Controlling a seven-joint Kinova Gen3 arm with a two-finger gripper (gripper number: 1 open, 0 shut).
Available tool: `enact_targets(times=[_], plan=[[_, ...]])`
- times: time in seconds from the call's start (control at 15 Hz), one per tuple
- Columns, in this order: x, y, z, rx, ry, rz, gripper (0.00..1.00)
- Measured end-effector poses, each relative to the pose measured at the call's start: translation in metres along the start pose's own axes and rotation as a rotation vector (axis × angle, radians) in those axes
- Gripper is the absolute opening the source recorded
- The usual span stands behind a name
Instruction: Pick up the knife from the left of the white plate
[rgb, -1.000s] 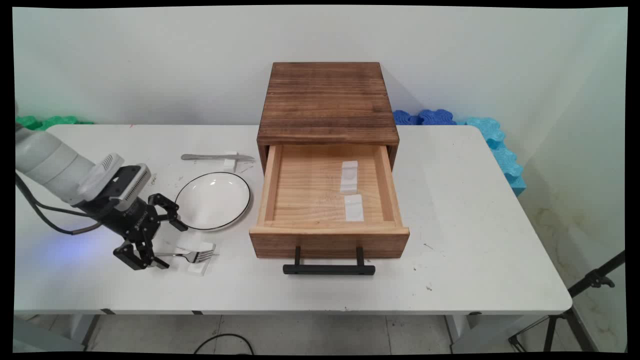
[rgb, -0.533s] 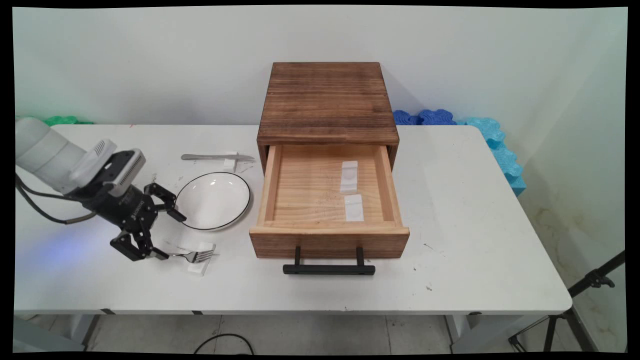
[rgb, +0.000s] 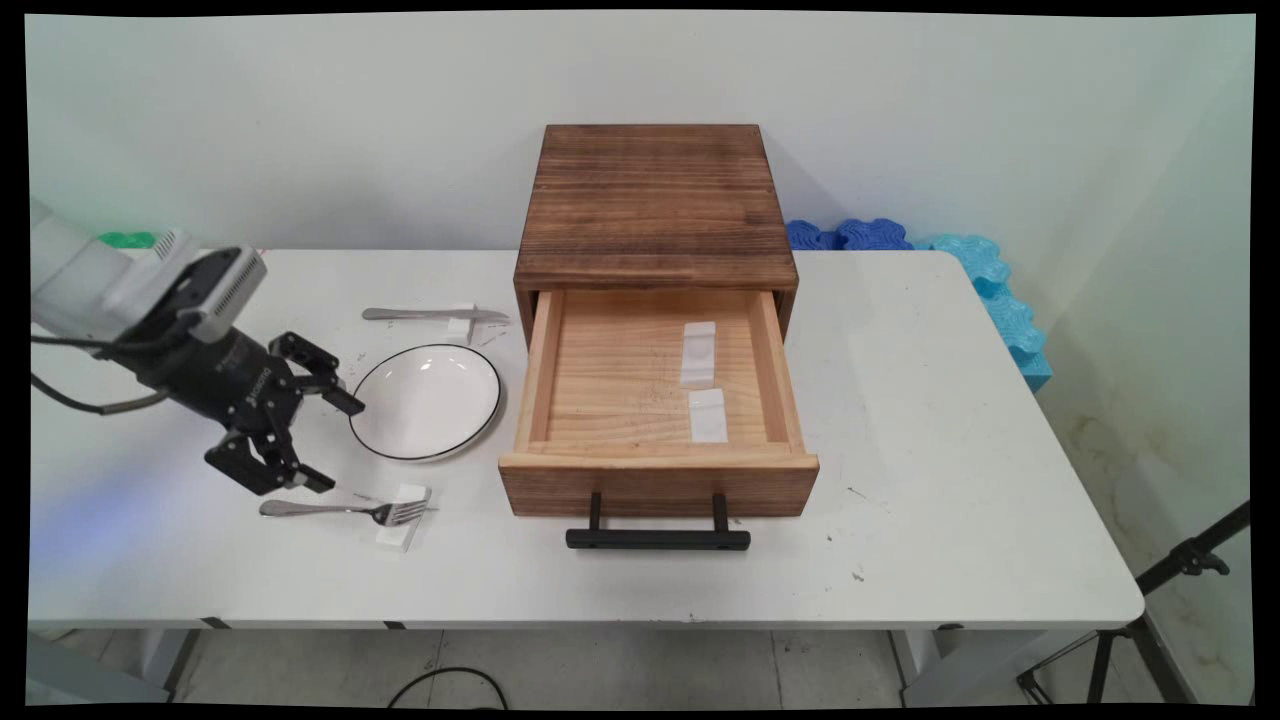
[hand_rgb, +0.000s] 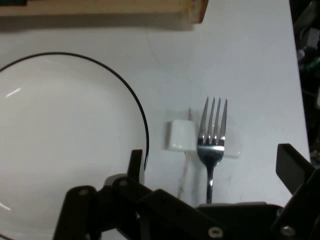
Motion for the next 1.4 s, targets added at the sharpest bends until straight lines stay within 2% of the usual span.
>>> enact_targets(times=[0.27,0.8,1.2,1.4], plan=[[0.01,0.001,-0.022,0.02,0.024,-0.05,1.0],[0.017,0.0,-0.047,0.066,0.035,-0.131,1.0],[0.022,-0.004,-0.055,0.099,0.035,-0.15,1.0],[0.025,-0.014,-0.056,0.124,0.024,-0.149,1.0]])
